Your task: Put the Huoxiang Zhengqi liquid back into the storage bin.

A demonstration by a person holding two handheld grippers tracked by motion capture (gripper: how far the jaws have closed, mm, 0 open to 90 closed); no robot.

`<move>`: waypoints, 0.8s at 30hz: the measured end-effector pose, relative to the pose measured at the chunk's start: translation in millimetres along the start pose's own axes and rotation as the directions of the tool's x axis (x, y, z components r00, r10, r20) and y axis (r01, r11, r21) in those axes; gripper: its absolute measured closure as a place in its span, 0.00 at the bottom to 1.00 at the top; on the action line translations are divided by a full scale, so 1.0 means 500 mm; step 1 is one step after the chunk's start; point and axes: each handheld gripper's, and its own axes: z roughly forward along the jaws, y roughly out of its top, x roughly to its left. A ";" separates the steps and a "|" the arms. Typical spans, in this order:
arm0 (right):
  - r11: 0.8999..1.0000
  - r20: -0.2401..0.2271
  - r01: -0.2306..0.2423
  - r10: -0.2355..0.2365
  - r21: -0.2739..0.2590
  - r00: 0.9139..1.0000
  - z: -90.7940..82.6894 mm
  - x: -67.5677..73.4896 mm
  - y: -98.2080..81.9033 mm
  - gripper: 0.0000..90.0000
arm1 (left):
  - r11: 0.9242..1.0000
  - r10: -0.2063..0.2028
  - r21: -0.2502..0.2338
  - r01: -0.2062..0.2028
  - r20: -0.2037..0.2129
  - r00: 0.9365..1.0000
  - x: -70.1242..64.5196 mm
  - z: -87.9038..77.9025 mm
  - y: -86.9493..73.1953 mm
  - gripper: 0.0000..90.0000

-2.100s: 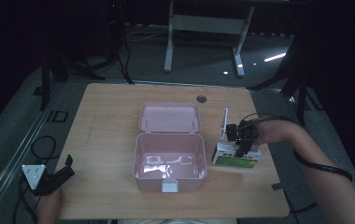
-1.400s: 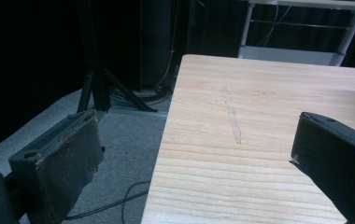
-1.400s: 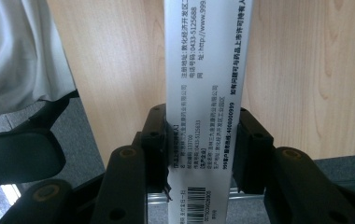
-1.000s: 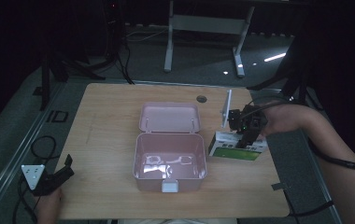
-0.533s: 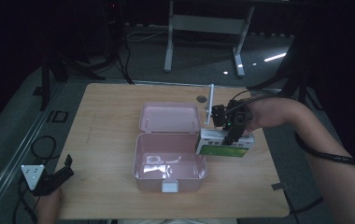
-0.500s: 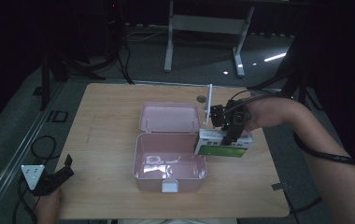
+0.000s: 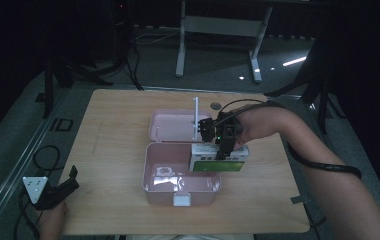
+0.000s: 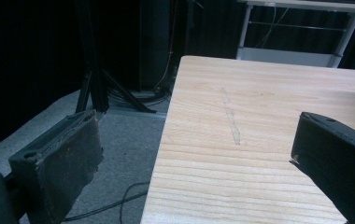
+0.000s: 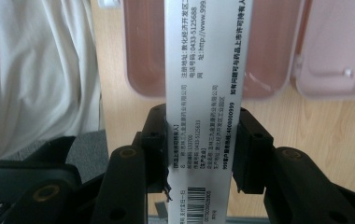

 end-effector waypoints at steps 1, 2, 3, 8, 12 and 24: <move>1.000 -0.002 0.004 -0.004 -0.005 1.000 0.001 0.000 0.007 0.69 | 1.000 0.001 -0.001 -0.001 0.001 1.000 0.000 0.000 0.000 0.02; 1.000 -0.004 0.003 -0.003 -0.010 1.000 0.002 -0.001 0.014 0.69 | 1.000 0.002 0.000 -0.002 0.001 1.000 -0.001 0.000 0.000 0.02; 1.000 -0.003 0.007 -0.007 -0.017 1.000 0.003 -0.001 0.021 0.69 | 1.000 0.003 -0.001 -0.003 0.001 1.000 -0.001 0.001 0.000 0.02; 0.999 -0.016 0.031 -0.031 -0.022 0.999 0.014 0.000 0.058 0.69 | 1.000 0.001 0.000 -0.001 0.003 1.000 0.000 0.000 0.000 0.02; 0.999 -0.024 0.047 -0.047 -0.018 0.999 0.026 0.002 0.082 0.69 | 1.000 0.001 0.001 -0.001 0.004 1.000 0.000 0.000 0.000 0.02; 0.998 -0.062 0.059 -0.059 -0.001 0.996 0.092 -0.001 0.135 0.69 | 1.000 -0.001 0.001 0.001 0.007 1.000 0.001 0.001 0.000 0.02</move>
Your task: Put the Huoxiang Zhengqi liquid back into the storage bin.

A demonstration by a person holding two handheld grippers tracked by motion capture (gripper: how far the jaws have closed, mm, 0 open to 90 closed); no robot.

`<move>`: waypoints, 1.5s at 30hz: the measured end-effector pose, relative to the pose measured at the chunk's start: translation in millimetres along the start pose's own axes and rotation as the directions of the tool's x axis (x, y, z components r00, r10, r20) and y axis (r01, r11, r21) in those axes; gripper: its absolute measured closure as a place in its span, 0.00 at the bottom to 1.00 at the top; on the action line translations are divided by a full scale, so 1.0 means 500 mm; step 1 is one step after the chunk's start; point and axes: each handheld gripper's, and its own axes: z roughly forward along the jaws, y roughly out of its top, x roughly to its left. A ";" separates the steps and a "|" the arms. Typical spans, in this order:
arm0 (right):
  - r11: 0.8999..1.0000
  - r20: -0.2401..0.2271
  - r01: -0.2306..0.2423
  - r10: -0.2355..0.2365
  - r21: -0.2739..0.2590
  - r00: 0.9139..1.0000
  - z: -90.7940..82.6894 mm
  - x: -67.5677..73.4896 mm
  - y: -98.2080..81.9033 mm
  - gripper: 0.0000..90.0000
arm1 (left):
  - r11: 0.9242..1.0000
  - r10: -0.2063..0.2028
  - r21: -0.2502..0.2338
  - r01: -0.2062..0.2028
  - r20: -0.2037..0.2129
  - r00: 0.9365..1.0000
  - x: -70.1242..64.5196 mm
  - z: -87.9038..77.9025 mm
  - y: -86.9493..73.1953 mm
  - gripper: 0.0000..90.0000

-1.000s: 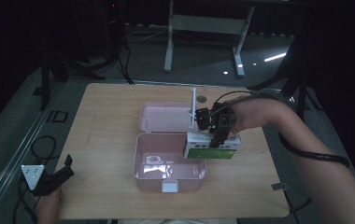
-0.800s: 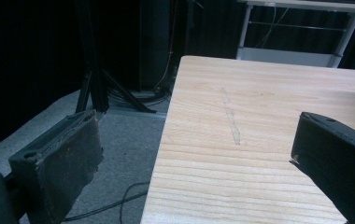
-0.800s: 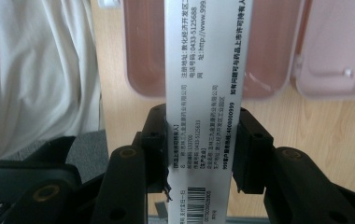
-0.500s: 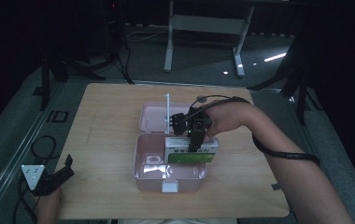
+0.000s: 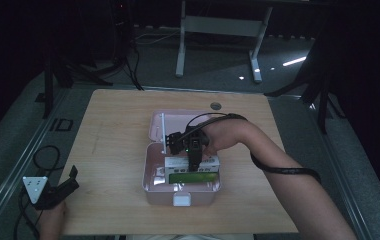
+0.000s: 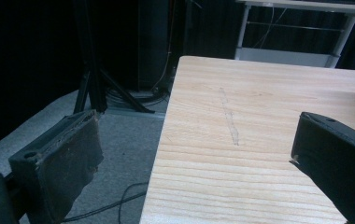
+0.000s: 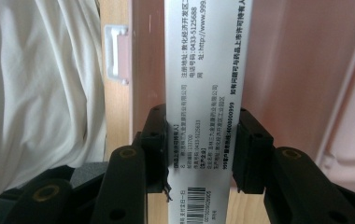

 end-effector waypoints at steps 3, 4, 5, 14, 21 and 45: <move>1.000 0.001 -0.007 0.007 0.006 1.000 0.021 -0.003 0.008 0.69 | 1.000 -0.001 -0.001 0.001 0.001 1.000 0.001 -0.001 0.000 0.02; 1.000 0.001 -0.007 0.007 0.006 1.000 0.029 -0.005 0.009 0.69 | 1.000 -0.001 -0.001 0.001 0.001 1.000 0.001 -0.001 0.000 0.02; 1.000 -0.001 -0.011 0.011 0.006 1.000 0.037 -0.008 0.009 0.69 | 1.000 -0.001 -0.001 0.001 0.002 1.000 0.001 -0.001 0.000 0.02; 1.000 -0.030 -0.021 0.021 0.018 0.999 0.115 -0.018 0.012 0.69 | 1.000 -0.001 -0.002 0.001 0.002 1.000 0.000 0.000 0.000 0.02; 0.999 -0.043 -0.021 0.022 0.032 0.999 0.158 -0.022 0.012 0.69 | 1.000 -0.001 -0.002 0.001 0.004 1.000 0.000 0.000 0.000 0.02; 0.999 -0.055 -0.042 0.043 0.031 0.998 0.205 -0.020 0.018 0.68 | 1.000 0.000 -0.001 0.000 0.004 1.000 0.000 0.000 0.000 0.02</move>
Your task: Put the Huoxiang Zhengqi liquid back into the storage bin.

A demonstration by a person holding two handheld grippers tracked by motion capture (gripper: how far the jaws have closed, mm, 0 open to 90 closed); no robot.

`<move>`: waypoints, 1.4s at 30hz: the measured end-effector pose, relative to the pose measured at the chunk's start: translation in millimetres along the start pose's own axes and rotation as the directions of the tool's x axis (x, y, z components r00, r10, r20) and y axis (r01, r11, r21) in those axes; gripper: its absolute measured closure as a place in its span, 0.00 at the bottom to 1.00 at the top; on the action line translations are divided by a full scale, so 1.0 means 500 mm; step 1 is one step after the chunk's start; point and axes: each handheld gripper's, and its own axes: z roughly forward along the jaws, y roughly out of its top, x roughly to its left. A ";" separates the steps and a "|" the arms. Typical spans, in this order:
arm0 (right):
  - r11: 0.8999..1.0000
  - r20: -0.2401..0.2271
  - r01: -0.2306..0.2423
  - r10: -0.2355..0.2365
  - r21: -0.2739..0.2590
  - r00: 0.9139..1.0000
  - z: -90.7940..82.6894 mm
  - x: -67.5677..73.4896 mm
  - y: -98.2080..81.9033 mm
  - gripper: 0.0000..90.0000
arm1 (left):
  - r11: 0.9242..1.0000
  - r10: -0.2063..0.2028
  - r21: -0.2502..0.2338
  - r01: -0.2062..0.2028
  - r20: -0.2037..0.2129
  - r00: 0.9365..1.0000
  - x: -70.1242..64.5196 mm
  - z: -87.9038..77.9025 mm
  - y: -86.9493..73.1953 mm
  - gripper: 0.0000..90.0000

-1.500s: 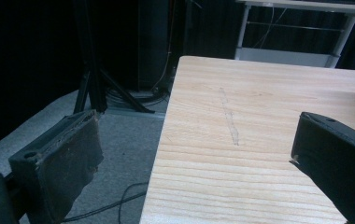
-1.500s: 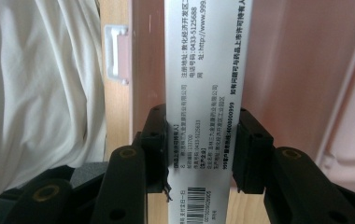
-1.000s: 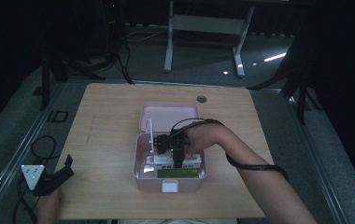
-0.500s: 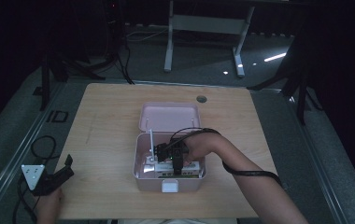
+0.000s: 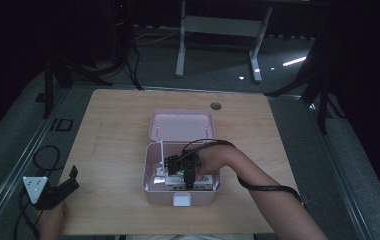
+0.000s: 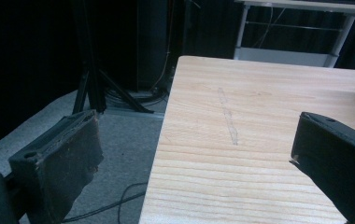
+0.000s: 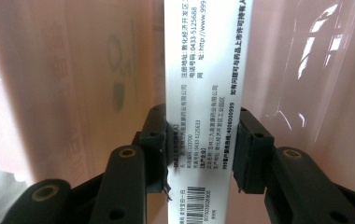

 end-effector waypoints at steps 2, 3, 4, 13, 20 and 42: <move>1.000 -0.014 -0.003 0.003 -0.008 1.000 -0.005 -0.002 -0.003 0.65 | 1.000 0.000 0.000 0.000 -0.001 1.000 0.000 0.000 0.000 0.02; 1.000 -0.016 -0.004 0.004 -0.012 1.000 -0.010 -0.001 -0.004 0.64 | 1.000 0.000 0.000 0.000 -0.001 1.000 0.000 0.000 0.000 0.02; 1.000 -0.015 -0.005 0.004 -0.017 1.000 -0.015 0.000 -0.006 0.61 | 1.000 0.000 0.000 0.000 -0.001 1.000 0.000 0.000 0.000 0.02; 0.993 0.043 -0.033 0.038 -0.114 0.998 -0.084 -0.005 -0.042 0.50 | 1.000 0.000 0.000 0.000 -0.002 1.000 0.000 0.000 0.000 0.02; 0.979 0.089 -0.051 0.070 -0.196 0.994 -0.133 -0.005 -0.085 0.44 | 1.000 0.002 0.001 -0.002 -0.002 1.000 -0.001 0.001 0.000 0.02; 0.828 0.162 -0.107 0.231 -0.550 0.959 -0.180 -0.042 -0.261 0.15 | 1.000 0.002 0.000 -0.002 -0.006 1.000 -0.002 0.000 0.000 0.02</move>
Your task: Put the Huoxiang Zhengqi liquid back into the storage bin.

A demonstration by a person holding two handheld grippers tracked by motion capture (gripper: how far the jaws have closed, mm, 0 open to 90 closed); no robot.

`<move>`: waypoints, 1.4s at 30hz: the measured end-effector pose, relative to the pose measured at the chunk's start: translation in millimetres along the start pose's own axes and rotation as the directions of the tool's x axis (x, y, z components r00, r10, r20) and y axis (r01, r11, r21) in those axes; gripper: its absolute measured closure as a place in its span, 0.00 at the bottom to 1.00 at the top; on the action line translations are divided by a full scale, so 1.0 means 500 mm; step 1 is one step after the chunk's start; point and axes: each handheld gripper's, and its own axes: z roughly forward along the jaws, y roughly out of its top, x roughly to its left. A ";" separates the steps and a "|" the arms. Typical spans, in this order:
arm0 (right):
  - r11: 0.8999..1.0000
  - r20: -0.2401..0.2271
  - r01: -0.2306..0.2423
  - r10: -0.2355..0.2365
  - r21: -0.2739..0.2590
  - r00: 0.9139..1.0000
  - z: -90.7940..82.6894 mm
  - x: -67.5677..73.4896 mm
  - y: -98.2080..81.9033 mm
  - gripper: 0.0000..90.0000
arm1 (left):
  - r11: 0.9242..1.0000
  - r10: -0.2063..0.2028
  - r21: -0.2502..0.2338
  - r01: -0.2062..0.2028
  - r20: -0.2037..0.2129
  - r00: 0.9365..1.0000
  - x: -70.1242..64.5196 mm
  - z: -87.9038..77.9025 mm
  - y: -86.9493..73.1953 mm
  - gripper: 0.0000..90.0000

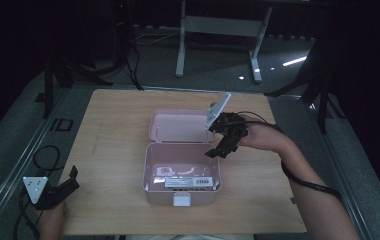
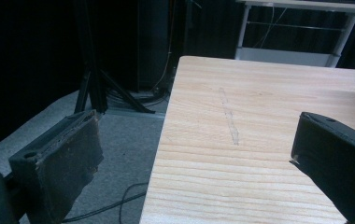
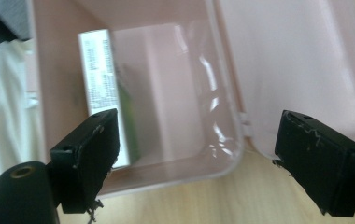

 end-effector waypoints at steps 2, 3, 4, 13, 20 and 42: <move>1.000 0.020 -0.017 0.018 -0.024 1.000 -0.003 -0.008 -0.018 0.15 | 1.000 0.003 0.001 -0.003 0.000 1.000 0.000 0.000 0.000 0.02; 0.999 0.021 -0.028 0.028 -0.035 0.999 -0.003 -0.013 -0.028 0.15 | 1.000 0.003 0.000 -0.003 0.000 1.000 -0.001 0.000 0.000 0.02; 0.998 0.028 -0.036 0.037 -0.047 0.999 -0.003 -0.017 -0.037 0.15 | 1.000 0.002 0.000 -0.002 -0.001 1.000 -0.001 0.000 0.000 0.02; 0.979 0.098 -0.139 0.155 -0.148 0.983 0.005 -0.048 -0.125 0.15 | 1.000 0.005 0.000 -0.005 -0.001 1.000 -0.001 0.000 0.000 0.02; 0.961 0.128 -0.215 0.238 -0.174 0.963 0.039 -0.067 -0.193 0.15 | 1.000 0.006 0.001 -0.006 -0.001 1.000 -0.001 0.000 0.000 0.02; 0.828 0.209 -0.436 0.524 -0.352 0.826 0.200 -0.077 -0.398 0.13 | 1.000 0.002 -0.001 -0.002 -0.004 1.000 0.000 0.000 0.000 0.02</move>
